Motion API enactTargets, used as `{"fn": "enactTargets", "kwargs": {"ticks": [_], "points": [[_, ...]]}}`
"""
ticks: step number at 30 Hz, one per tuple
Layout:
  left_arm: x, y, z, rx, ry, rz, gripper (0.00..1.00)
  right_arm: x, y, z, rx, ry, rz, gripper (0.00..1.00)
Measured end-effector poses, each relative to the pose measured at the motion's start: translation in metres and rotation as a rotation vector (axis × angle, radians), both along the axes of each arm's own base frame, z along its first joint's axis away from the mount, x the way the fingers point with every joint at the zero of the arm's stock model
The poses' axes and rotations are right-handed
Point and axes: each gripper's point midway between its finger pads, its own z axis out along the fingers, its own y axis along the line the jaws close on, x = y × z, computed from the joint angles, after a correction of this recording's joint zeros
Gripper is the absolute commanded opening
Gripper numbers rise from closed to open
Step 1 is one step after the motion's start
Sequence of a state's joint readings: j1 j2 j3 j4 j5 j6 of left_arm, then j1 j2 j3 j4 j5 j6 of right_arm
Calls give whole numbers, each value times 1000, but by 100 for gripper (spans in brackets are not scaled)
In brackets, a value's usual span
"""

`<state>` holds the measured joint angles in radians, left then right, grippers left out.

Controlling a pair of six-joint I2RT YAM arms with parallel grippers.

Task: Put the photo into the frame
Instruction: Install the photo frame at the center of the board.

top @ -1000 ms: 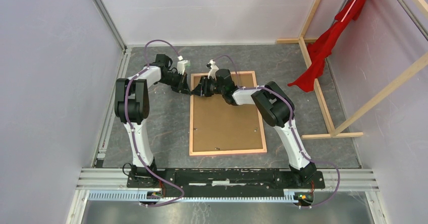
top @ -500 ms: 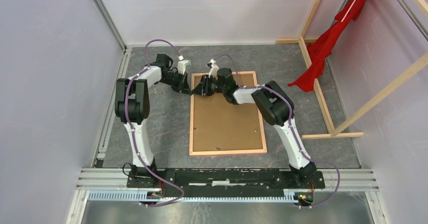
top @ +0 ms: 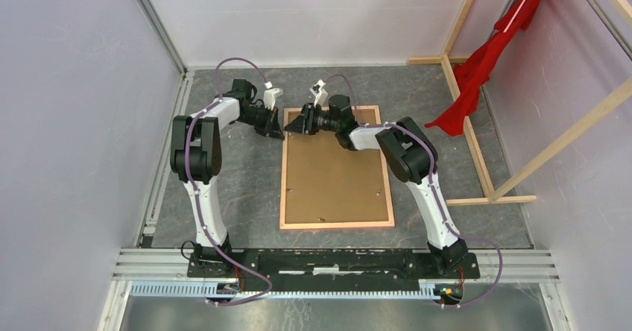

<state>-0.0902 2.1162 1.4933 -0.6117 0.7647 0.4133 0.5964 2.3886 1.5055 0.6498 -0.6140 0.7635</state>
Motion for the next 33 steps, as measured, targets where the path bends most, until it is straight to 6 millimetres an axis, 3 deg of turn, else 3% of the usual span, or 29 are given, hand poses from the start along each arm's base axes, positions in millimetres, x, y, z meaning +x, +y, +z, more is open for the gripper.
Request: {"fn": "enactTargets", "kwargs": {"ticks": [5,16,24,29,33], "points": [[0,0,0,0,0,0,12,10,-7,14,53,-11,-11,42],[0,0,0,0,1,0,12,20,-22,-17,-82,6,-68,42],[0,0,0,1,1,0,12,28,-14,-11,-115,-35,-63,40],[0,0,0,2,1,1,12,24,-8,-25,-157,-33,-47,38],[0,0,0,2,1,1,12,24,-5,-25,-179,-52,-41,38]]}}
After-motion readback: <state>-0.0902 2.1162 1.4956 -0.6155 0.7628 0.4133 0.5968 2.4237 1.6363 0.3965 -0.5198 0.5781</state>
